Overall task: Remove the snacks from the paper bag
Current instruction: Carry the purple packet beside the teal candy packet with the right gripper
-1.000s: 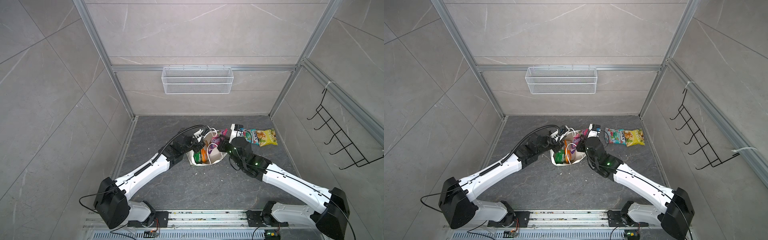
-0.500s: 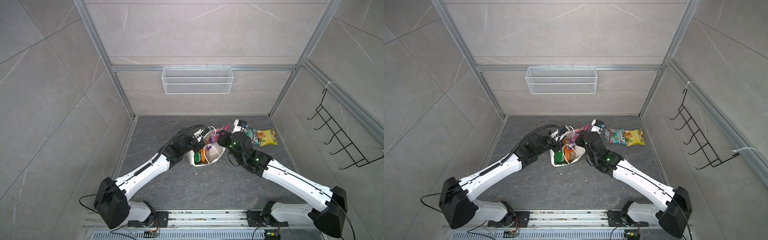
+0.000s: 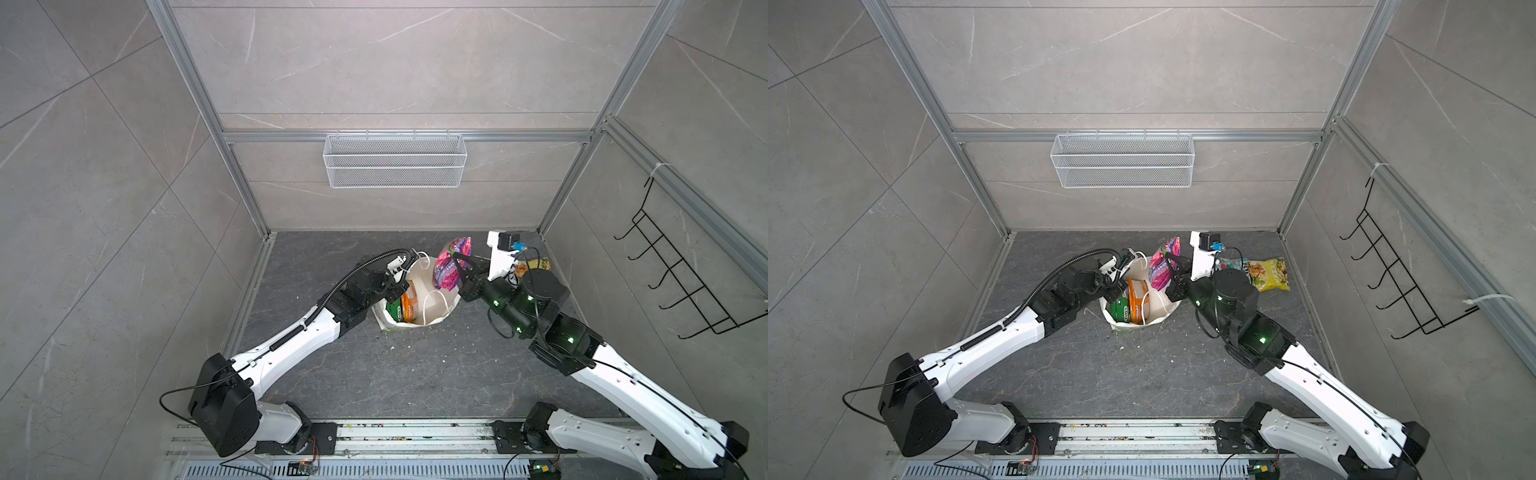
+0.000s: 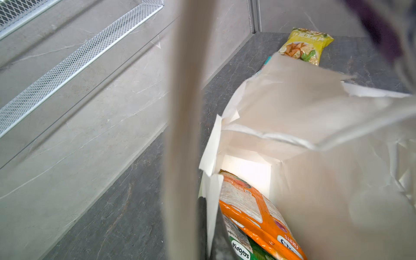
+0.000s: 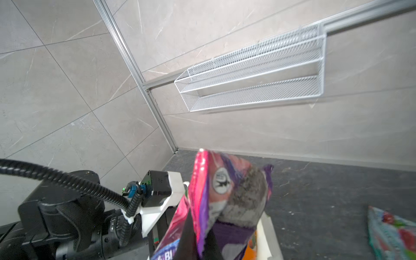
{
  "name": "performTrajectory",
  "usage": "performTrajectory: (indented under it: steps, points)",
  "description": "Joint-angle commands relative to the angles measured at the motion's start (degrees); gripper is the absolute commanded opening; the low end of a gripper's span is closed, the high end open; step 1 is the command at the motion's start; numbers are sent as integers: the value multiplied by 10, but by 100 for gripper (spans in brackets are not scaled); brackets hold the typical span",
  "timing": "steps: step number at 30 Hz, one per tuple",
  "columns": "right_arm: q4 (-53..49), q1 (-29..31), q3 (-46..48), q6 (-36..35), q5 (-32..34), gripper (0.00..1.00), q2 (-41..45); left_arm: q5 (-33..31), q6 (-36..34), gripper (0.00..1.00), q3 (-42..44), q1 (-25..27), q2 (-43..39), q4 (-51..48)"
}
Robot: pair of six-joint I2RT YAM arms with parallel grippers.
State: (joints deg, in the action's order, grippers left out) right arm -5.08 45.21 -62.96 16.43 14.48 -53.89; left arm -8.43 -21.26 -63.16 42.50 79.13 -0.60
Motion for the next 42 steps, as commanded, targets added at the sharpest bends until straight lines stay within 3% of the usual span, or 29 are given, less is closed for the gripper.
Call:
performTrajectory:
  steps: [1,8,14,19,25,33,42]
  points:
    - [-13,-4,-30,-82,31,0,29,-65,11,0,-20,0,3,42]
    - [-129,-48,-152,-121,73,0,-40,-119,40,0,-49,-27,13,18]
    - [-199,-194,-212,-69,-78,0,-134,-127,36,0,-53,-49,-9,6]
    - [-159,-271,-180,-54,-218,0,-201,-73,22,0,-52,-48,-29,-7]
    - [-143,-308,-187,-54,-356,0,-314,-42,32,0,-28,-48,-44,-7]
    - [-147,-324,-272,-82,-459,0,-481,-23,47,0,-17,-47,-50,-14]
    - [-106,-369,-376,-22,-654,0,-651,-26,49,0,-11,-47,-60,-23]
